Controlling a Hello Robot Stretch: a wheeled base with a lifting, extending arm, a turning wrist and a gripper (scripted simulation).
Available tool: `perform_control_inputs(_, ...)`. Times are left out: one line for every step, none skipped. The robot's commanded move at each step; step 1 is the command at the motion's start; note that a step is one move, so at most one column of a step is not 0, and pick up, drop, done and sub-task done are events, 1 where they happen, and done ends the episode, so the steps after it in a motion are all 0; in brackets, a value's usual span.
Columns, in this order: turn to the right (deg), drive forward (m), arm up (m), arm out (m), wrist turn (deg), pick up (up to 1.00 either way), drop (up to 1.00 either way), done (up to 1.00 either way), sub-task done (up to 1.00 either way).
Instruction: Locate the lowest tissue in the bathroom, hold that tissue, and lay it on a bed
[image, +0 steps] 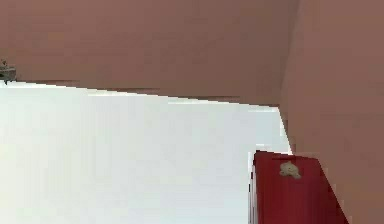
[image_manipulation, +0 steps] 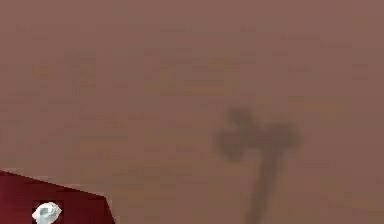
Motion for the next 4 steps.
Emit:
perform_control_inputs(33.0, 0.0, 0.0, 0.0, 0.0, 0.0, 0.0, 0.0, 0.0)
perform_control_inputs(0.0, 0.3, 0.0, 0.0, 0.0, 0.0, 0.0, 0.0, 0.0)
perform_control_inputs(-45.0, 0.0, 0.0, 0.0, 0.0, 0.0, 0.0, 0.0, 0.0)
perform_control_inputs(-24.0, 0.0, 0.0, 0.0, 0.0, 0.0, 0.0, 0.0, 0.0)
